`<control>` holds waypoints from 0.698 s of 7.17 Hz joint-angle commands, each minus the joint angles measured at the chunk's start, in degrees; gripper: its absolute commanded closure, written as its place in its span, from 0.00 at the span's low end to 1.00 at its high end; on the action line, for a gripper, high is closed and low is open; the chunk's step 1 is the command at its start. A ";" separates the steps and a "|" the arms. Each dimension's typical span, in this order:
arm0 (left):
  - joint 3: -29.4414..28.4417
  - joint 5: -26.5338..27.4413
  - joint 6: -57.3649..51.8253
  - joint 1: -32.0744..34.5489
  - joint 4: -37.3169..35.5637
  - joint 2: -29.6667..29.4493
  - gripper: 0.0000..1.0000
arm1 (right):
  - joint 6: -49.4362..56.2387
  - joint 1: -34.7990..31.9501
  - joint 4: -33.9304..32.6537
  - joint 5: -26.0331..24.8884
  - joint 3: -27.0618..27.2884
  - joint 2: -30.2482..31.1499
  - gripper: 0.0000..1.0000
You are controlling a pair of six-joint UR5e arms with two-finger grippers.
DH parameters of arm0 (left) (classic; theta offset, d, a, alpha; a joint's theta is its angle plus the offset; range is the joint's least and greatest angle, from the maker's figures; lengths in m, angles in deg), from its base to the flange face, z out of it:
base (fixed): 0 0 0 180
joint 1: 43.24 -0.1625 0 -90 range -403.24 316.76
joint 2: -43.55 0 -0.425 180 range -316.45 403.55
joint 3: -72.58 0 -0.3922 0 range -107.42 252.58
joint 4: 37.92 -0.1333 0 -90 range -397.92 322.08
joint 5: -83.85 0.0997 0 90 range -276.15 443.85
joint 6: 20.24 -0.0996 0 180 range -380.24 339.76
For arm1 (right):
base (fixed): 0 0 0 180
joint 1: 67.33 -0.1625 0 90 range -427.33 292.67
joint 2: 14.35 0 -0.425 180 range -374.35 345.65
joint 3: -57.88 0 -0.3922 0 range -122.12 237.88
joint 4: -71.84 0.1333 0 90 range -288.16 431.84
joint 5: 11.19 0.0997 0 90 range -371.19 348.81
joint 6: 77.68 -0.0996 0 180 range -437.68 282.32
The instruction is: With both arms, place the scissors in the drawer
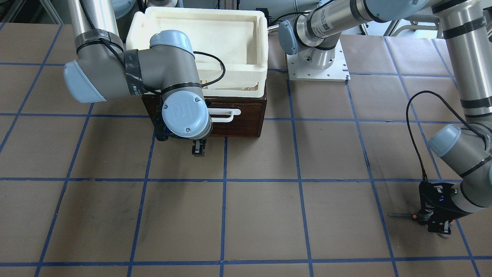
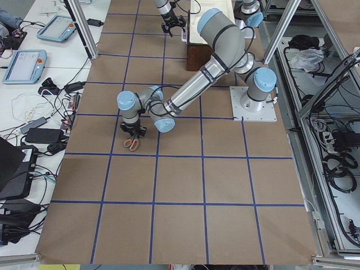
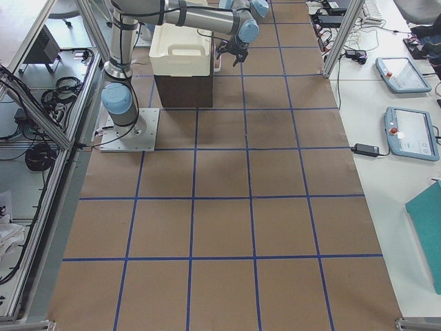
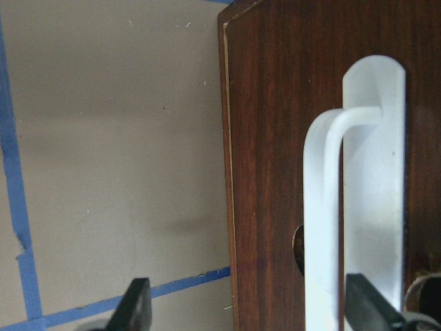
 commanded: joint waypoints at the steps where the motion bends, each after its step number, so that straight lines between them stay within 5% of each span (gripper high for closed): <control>1: 0.05 0.03 0.05 0.08 -0.47 0.34 0.93 | 0.36 0.00 -0.33 0.00 0.00 -0.27 0.00; 5: 0.23 0.30 2.84 0.52 0.23 3.24 1.00 | 0.63 0.00 -0.68 0.44 0.00 -1.06 0.00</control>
